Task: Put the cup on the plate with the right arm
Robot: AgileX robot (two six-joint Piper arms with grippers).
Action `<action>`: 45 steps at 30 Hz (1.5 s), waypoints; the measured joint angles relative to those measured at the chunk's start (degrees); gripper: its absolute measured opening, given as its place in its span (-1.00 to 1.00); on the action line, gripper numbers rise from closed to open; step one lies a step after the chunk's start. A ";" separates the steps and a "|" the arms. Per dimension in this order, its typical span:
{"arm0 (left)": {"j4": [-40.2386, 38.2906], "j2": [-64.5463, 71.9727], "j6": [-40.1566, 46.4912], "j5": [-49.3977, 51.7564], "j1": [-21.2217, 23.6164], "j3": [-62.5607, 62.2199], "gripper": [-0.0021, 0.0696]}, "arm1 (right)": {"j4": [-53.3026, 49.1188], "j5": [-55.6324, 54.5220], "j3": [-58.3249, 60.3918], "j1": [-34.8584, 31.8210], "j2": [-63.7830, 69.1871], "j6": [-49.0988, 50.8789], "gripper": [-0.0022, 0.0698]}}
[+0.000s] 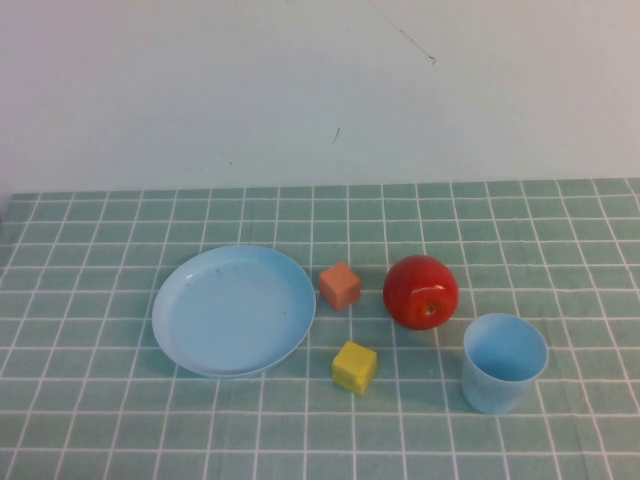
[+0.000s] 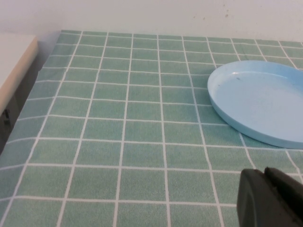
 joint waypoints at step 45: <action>0.00 0.00 0.00 0.00 0.00 0.00 -0.95 | 46.96 92.37 -51.50 0.10 77.04 -42.39 -0.95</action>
